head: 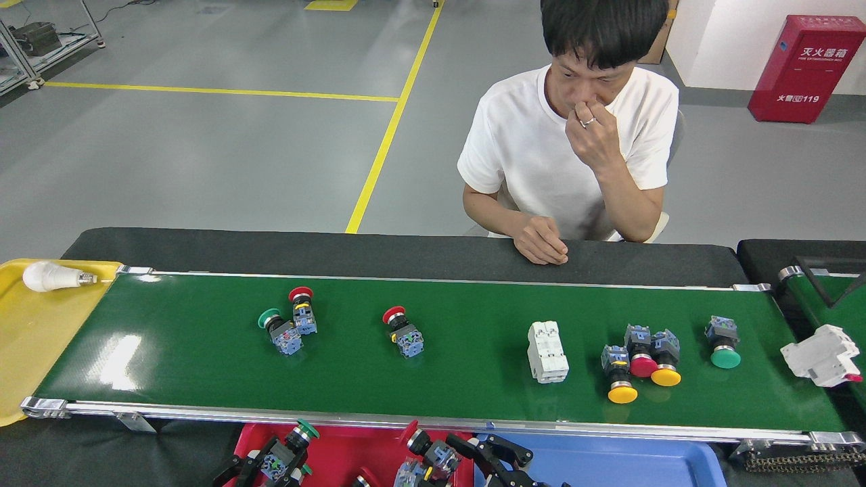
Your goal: Pick switch part from conveyor to tray
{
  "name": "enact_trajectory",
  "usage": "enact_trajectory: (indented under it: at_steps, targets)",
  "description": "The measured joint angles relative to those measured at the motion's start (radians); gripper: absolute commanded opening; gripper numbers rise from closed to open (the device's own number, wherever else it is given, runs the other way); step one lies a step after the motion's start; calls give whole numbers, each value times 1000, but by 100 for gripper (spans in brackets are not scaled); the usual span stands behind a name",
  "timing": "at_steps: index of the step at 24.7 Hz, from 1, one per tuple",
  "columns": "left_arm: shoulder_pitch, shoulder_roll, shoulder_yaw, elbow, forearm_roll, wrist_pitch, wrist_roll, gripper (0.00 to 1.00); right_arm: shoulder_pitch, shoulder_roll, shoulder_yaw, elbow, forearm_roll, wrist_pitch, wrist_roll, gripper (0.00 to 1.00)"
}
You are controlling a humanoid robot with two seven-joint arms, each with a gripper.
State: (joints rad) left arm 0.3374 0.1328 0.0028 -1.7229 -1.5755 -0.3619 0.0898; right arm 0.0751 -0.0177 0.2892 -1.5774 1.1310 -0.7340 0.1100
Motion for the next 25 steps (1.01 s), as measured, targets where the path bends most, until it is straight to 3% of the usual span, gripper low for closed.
enact_trajectory:
  at_steps: [1,5,8,13,17,19,25]
  targets:
    - [0,0,3,0,0,0,1,100,0,7,-8,0,0,0,1,99]
    - [0,-11,48,0,25,-4,3,100,0,32,-56,-2,0,10,3,99]
    - [-4,-49,133,1,78,-1,6,100,-6,72,-144,-32,0,101,5,99]
    - [-72,-101,287,23,150,19,-71,100,-33,77,-303,-68,7,260,-29,99]
    - [-116,-101,315,82,150,33,-94,100,-16,75,-387,-88,67,381,-102,99]
    - [-176,-100,307,122,136,58,-96,100,24,75,-397,-105,98,455,-154,99]
    - [-403,-96,267,333,45,121,-99,100,270,72,-400,-175,159,550,-309,99]
